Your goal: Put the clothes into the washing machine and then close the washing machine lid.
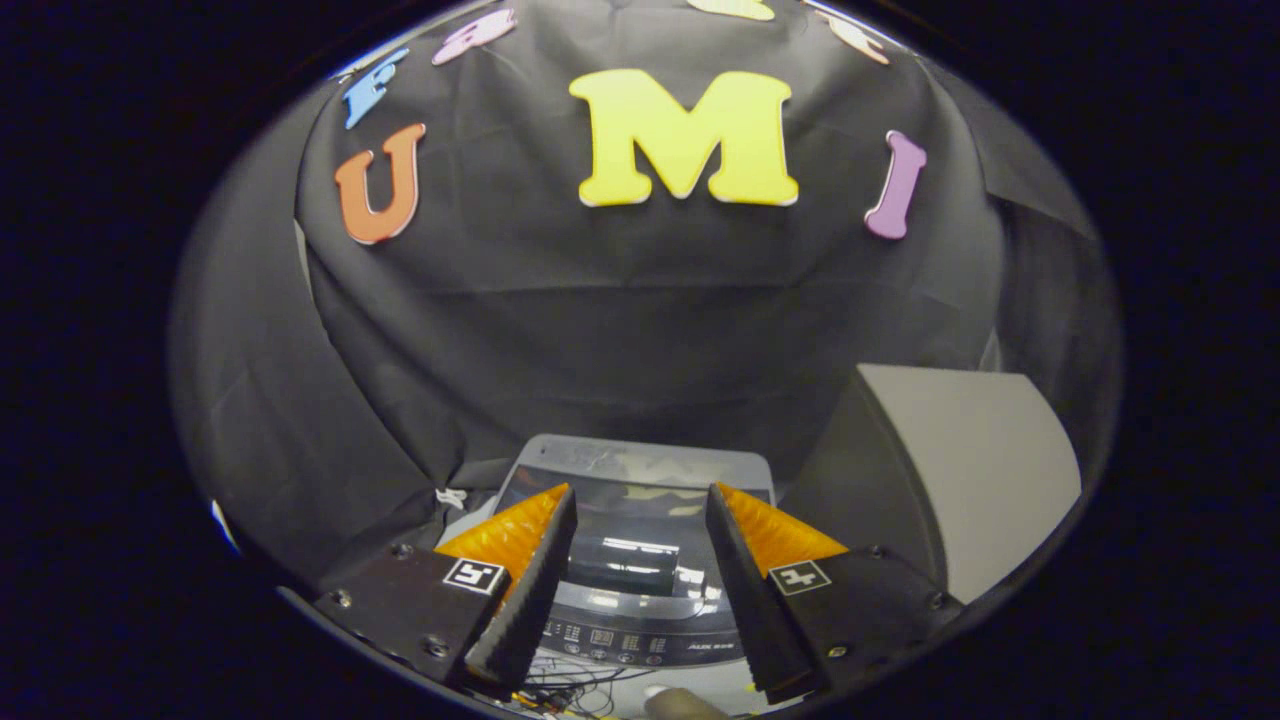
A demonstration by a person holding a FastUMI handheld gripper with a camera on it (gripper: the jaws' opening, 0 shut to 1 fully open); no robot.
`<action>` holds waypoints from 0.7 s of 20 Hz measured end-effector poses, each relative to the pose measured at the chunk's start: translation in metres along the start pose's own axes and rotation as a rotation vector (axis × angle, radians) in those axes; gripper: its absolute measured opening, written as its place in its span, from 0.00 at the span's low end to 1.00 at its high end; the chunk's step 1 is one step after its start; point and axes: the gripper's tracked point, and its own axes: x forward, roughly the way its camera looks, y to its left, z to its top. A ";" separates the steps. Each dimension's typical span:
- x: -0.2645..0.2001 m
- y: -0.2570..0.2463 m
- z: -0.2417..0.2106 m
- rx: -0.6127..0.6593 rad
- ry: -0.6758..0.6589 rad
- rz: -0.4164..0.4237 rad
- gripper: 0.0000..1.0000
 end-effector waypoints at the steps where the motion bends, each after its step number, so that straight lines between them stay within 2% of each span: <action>1: -0.017 -0.003 0.010 -0.003 -0.037 0.011 0.82; 5: -0.089 -0.027 0.054 -0.012 -0.195 0.021 0.83; 9: -0.166 -0.064 0.076 -0.011 -0.333 0.002 1.00; 14: -0.229 -0.132 0.075 0.028 -0.426 -0.023 1.00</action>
